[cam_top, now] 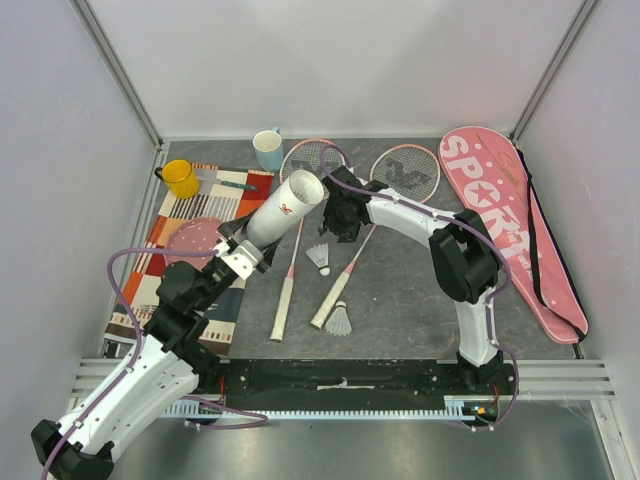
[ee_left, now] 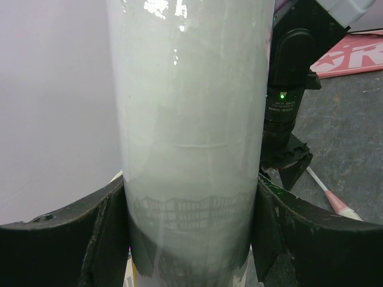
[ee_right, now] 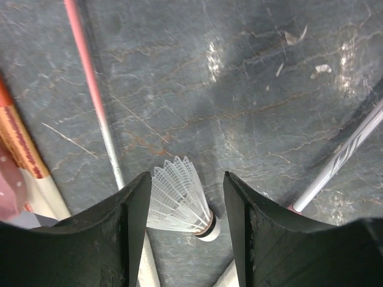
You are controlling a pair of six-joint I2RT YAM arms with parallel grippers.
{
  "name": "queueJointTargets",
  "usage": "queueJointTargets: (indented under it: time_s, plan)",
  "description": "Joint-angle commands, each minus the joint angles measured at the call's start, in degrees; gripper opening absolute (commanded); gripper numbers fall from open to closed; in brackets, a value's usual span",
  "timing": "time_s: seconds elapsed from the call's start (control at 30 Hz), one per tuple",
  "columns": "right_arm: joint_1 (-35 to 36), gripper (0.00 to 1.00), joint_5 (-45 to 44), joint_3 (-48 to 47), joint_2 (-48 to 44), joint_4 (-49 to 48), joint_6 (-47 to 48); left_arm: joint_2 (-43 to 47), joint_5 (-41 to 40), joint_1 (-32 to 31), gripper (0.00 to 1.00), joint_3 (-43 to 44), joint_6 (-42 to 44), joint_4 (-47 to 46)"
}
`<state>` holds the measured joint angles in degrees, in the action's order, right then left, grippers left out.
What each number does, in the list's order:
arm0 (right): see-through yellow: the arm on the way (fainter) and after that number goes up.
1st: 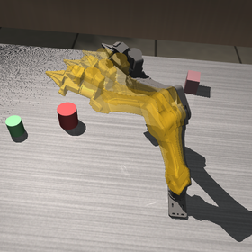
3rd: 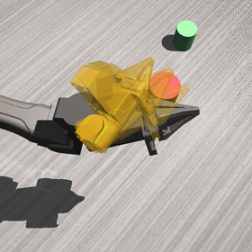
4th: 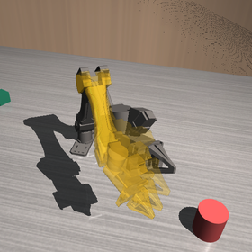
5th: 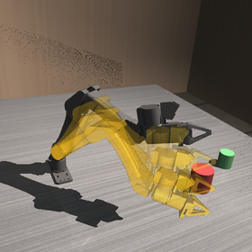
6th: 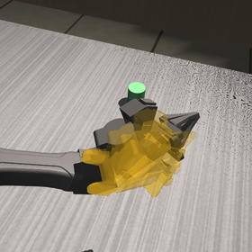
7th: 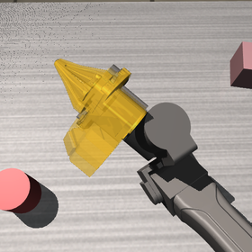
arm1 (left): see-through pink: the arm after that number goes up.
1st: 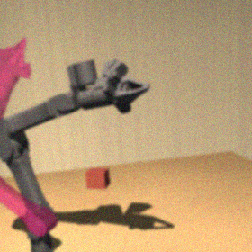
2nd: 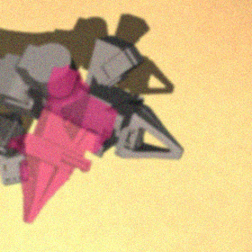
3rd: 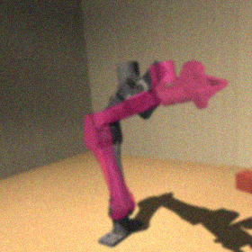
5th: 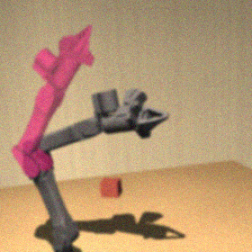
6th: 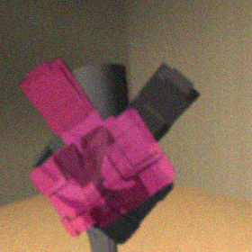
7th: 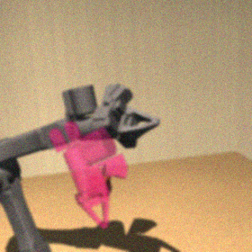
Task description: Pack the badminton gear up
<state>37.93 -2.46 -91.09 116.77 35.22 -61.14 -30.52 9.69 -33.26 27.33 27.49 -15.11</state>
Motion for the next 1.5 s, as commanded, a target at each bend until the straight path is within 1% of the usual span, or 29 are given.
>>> queueJointTargets:
  time_s: [0.0, 0.1, 0.13, 0.2, 0.23, 0.3, 0.33, 0.4, 0.43, 0.5, 0.53, 0.6, 0.63, 0.67, 0.77, 0.9, 0.93, 0.97, 1.0, 1.03, 1.07, 1.1, 1.13, 1.17, 1.2, 1.27, 1.3, 1.4, 1.47]
  plan:
    - [2.1, 0.59, -3.4, -2.1, 0.8, 4.1, -0.4, 0.5, 1.6, -0.1, 0.38, 0.9, -1.5, -4.2]
    - [3.0, 0.59, -4.0, -1.8, 1.7, 4.5, 0.1, 0.4, 2.3, -0.1, 0.37, 1.1, -1.6, -4.0]
    - [3.5, 0.57, -3.7, -1.7, 2.1, 4.5, 0.1, 0.5, 2.3, -0.1, 0.38, 1.1, -1.7, -3.8]
    - [4.0, 0.57, -3.7, -2.2, 2.8, 4.4, 0.4, 0.7, 2.1, -0.1, 0.38, 1.1, -1.7, -3.8]
    - [4.5, 0.54, -3.7, -2.3, 3.2, 4.3, 0.4, 0.8, 2.1, -0.1, 0.38, 1.1, -1.6, -3.9]
    - [4.9, 0.47, -3.2, -2.7, 4.0, 4.0, 0.4, 0.4, 1.9, -0.1, 0.37, 1.1, -1.7, -3.8]
    - [5.1, 0.42, -3.2, -2.9, 4.2, 4.1, 0.2, 0.3, 1.9, -0.1, 0.38, 1.1, -1.6, -3.7]
    - [5.0, 0.36, -3.3, -2.9, 3.9, 4.1, -0.1, 0.2, 2.1, -0.1, 0.38, 1.2, -1.7, -3.4]
    - [5.0, 0.30, -3.5, -2.8, 3.6, 4.1, -0.1, 0.3, 2.1, -0.1, 0.37, 1.2, -1.7, -3.4]
    - [5.0, 0.25, -4.5, -2.5, 1.8, 4.2, -0.1, 0.3, 2.1, -0.1, 0.37, 1.2, -1.8, -3.3]
    - [5.0, 0.18, -4.6, -2.3, 1.0, 4.2, 0.0, 0.3, 2.1, -0.1, 0.38, 1.2, -1.7, -3.4]
    - [5.0, 0.12, -5.0, -2.0, -1.0, 4.2, 0.3, 0.1, 2.4, -0.1, 0.38, 1.2, -1.8, -3.3]
    - [5.0, 0.03, -5.0, -1.6, -1.8, 4.2, 0.4, -0.1, 2.5, -0.1, 0.38, 1.3, -2.0, -3.3]
    - [5.1, 0.00, -5.3, -1.3, -2.6, 4.3, 0.8, -0.1, 2.6, -0.1, 0.38, 1.3, -2.0, -3.3]
    - [5.0, 0.00, -6.4, 0.1, -5.8, 3.3, 1.7, -0.2, 2.9, -0.1, 0.38, 1.4, -2.0, -3.2]
    - [5.0, 0.00, -9.8, 1.1, -10.8, 3.2, 6.5, -0.2, 2.4, -0.1, 0.38, 1.3, -2.1, -3.2]
    - [4.4, 0.00, -12.5, 2.3, -12.1, 3.2, 7.5, -0.2, 2.3, -0.1, 0.38, 1.3, -2.1, -3.2]
    - [3.7, 0.00, -12.7, 3.4, -13.6, 1.7, 9.0, -0.2, 2.3, -0.1, 0.37, 1.2, -2.1, -3.3]
    - [2.9, 0.00, -12.9, 4.6, -17.1, 0.5, 12.4, -0.2, 2.4, -0.1, 0.38, 1.1, -2.1, -3.3]
    - [1.7, 0.00, -13.0, 8.1, -19.3, -1.3, 13.9, -0.3, 2.5, -0.1, 0.38, 1.2, -2.2, -3.3]
    - [0.8, 0.00, -11.2, 9.9, -21.5, -5.5, 15.5, -0.5, 2.7, -0.1, 0.37, 1.2, -2.2, -3.3]
    - [0.1, 0.00, -8.9, 11.4, -25.6, -7.6, 17.1, -1.0, 2.9, -0.1, 0.38, 1.3, -2.4, -3.3]
    - [-1.1, 0.00, -6.6, 14.0, -27.7, -9.8, 20.7, -1.4, 3.1, -0.1, 0.37, 1.4, -2.6, -3.3]
    - [-1.5, 0.00, -5.4, 14.8, -29.7, -11.7, 21.8, -1.6, 3.4, -0.1, 0.38, 1.4, -2.7, -3.2]
    - [-1.8, 0.00, -5.3, 15.3, -34.0, -12.4, 22.8, -2.1, 3.8, -0.1, 0.38, 1.6, -2.8, -3.2]
    - [-3.6, 0.00, -3.6, 16.8, -38.4, -14.9, 24.9, -2.7, 3.9, -0.1, 0.38, 1.7, -3.1, -3.0]
    - [-4.1, 0.00, -2.4, 17.0, -42.6, -15.5, 25.4, -2.9, 3.9, -0.1, 0.38, 1.7, -3.4, -3.2]
    - [-5.4, 0.00, -1.2, 15.2, -48.7, -16.3, 27.2, -3.5, 3.9, -0.1, 0.38, 1.4, -3.9, -4.0]
    - [-6.1, 0.00, -1.3, 10.9, -50.1, -14.1, 27.0, -4.1, 4.7, -0.1, 0.38, 1.3, -4.4, -4.1]
